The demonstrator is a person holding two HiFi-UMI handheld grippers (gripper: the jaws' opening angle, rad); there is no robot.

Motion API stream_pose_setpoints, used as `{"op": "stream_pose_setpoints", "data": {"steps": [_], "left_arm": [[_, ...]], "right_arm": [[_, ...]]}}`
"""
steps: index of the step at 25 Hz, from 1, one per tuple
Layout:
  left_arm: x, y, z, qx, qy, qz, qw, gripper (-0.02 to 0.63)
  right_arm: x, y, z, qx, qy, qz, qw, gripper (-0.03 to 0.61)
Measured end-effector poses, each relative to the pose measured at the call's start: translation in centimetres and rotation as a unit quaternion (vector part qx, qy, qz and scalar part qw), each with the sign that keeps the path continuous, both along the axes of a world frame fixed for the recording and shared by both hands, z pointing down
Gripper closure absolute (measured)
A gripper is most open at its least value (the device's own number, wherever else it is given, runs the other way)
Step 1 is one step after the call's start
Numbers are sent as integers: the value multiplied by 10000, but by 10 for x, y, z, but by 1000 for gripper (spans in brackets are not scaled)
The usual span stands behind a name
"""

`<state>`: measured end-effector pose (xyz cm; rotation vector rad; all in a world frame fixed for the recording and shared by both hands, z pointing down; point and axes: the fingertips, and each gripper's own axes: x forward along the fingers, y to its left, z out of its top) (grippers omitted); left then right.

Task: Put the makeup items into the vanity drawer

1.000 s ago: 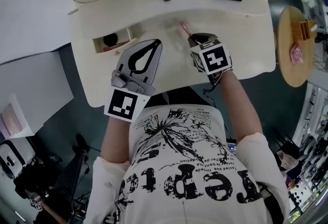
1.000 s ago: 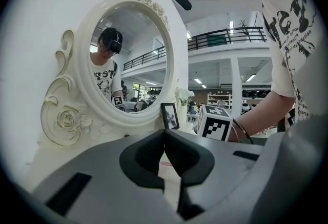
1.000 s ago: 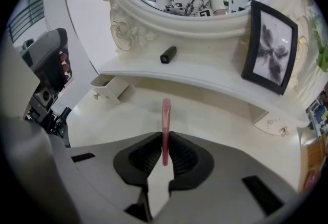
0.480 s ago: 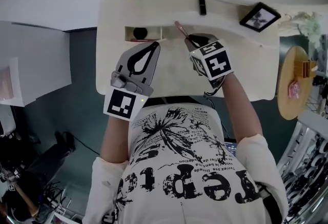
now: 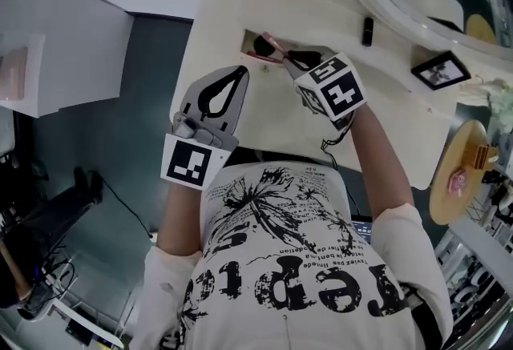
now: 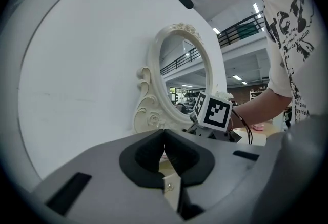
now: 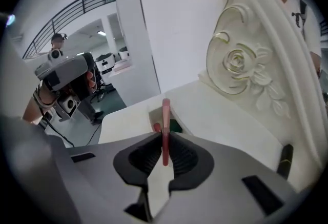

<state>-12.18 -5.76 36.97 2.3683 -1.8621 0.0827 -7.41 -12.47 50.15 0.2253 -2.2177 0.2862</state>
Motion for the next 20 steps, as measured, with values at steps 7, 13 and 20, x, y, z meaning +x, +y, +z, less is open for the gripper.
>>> {"op": "stream_pose_setpoints", "data": {"steps": [7,13,20], "left_arm": [[-26,8,10,-122,-25,-245,9996,600],[-35,1,15,-185,7,-342,9992,600],[-25,-2,18,-205,35,-259,9994,600]], "right_arm": [[-34,8,21,-77,194,-622,9978,518],[-44,-2,29,-56,199,-592,9980,517],[-35,-2,30,-275,103,-447,9986,379]]}}
